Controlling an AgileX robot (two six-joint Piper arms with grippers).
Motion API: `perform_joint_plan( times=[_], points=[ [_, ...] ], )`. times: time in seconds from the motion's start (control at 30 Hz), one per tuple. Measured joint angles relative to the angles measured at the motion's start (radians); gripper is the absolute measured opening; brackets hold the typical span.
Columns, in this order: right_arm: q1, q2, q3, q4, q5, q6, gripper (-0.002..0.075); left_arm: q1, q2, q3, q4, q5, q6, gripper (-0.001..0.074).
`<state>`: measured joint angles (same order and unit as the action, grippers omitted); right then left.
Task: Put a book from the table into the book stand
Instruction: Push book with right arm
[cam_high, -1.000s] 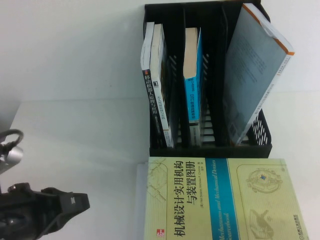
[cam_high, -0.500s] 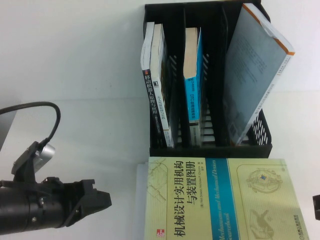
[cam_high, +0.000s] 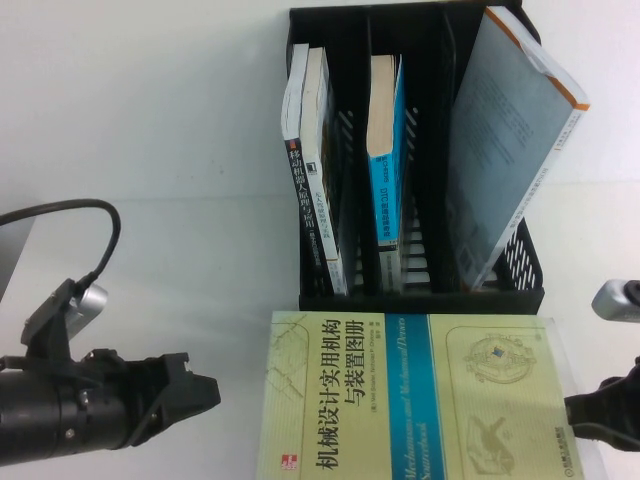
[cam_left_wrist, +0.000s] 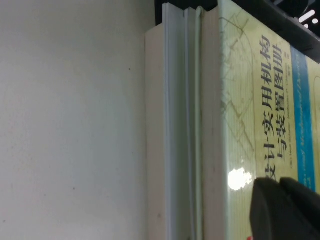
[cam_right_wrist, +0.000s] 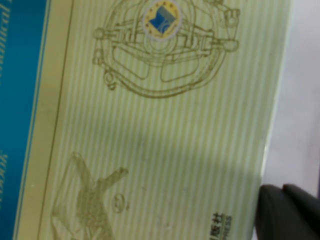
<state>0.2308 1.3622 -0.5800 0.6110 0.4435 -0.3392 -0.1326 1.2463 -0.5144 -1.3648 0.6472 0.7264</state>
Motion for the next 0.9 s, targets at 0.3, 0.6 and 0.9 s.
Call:
perform_joint_plan(
  times=[0.3, 0.6, 0.9],
  points=[
    [0.064, 0.040, -0.021, 0.039, -0.043, -0.008, -0.0001, 0.021, 0.000, -0.004, -0.012, -0.022, -0.003, 0.0077],
    [0.065, 0.133, -0.116, 0.124, 0.001, -0.080, -0.0001, 0.236, 0.000, -0.032, -0.016, 0.169, -0.010, 0.0437],
    [0.065, 0.182, -0.123, 0.269, 0.007, -0.209, -0.0001, 0.306, 0.087, -0.033, -0.013, 0.264, 0.019, 0.0472]
  ],
)
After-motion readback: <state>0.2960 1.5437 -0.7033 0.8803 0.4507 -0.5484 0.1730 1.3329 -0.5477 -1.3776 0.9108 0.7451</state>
